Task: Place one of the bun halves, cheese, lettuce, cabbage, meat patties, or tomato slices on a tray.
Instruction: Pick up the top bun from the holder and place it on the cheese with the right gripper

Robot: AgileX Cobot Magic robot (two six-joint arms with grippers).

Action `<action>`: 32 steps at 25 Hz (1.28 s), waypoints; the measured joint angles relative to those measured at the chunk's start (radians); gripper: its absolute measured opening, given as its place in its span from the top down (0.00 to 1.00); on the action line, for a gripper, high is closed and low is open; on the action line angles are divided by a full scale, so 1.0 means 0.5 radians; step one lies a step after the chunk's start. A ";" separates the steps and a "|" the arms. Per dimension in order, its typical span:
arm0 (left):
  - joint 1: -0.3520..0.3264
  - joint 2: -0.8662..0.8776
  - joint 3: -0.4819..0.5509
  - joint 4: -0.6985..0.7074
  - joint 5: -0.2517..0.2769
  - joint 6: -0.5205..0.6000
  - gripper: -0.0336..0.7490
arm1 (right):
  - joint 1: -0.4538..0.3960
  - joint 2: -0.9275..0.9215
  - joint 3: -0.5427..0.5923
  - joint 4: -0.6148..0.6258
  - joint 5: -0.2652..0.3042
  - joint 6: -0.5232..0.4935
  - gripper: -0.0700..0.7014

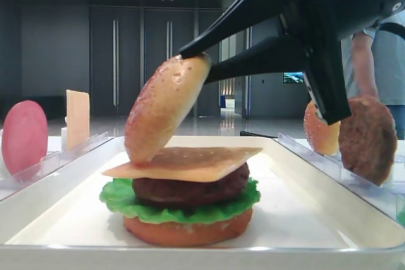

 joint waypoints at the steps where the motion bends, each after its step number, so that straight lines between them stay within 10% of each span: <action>1: 0.000 0.000 0.000 0.000 0.000 0.000 0.14 | 0.000 0.000 0.000 0.000 0.000 -0.002 0.73; 32: 0.000 0.000 0.000 0.000 0.000 0.010 0.14 | 0.000 0.000 0.000 -0.002 -0.010 -0.004 0.65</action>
